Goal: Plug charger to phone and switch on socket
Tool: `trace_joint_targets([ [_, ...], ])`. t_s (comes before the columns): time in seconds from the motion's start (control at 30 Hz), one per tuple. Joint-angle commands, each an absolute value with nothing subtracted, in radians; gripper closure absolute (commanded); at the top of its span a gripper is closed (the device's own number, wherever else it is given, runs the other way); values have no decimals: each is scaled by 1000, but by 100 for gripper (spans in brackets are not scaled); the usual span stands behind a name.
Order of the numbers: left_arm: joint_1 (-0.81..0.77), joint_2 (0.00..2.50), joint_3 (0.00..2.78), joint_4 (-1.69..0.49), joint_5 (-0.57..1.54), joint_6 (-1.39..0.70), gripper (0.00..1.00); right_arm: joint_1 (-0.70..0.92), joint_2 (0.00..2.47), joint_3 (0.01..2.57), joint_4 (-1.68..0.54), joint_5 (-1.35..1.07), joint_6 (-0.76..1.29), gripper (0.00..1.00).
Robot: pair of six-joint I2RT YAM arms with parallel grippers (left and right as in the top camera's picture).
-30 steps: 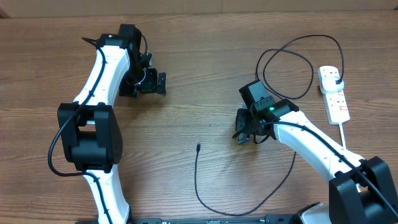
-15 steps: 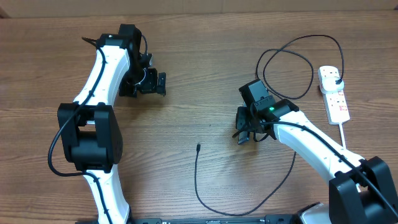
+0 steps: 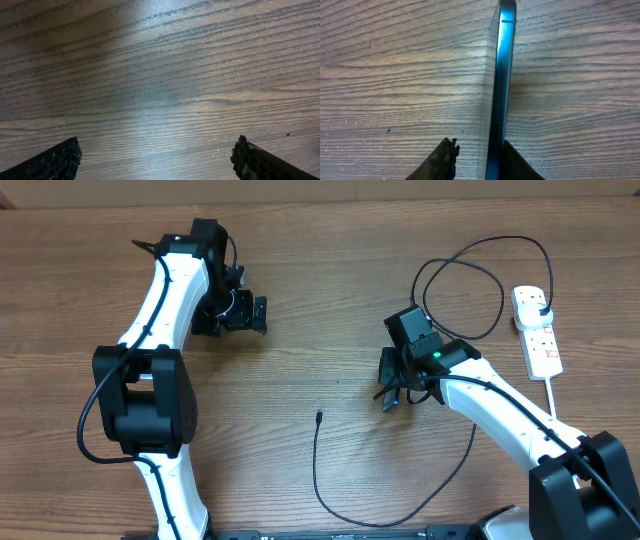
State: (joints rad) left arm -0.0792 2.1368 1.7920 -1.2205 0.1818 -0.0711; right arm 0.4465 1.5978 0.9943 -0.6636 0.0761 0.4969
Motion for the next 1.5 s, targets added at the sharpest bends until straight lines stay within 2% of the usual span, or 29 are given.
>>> trace_joint_targets([
  [0.0, -79, 2130, 1813, -1217, 176, -67, 1, 445, 1581, 986, -654, 89, 496, 71],
  [0.47, -79, 2130, 1813, -1218, 176, -67, 0, 445, 1581, 981, -655, 89, 496, 96],
  [1.47, -79, 2130, 1813, -1197, 204, -68, 0, 445, 1581, 981, -663, 85, 496, 96],
])
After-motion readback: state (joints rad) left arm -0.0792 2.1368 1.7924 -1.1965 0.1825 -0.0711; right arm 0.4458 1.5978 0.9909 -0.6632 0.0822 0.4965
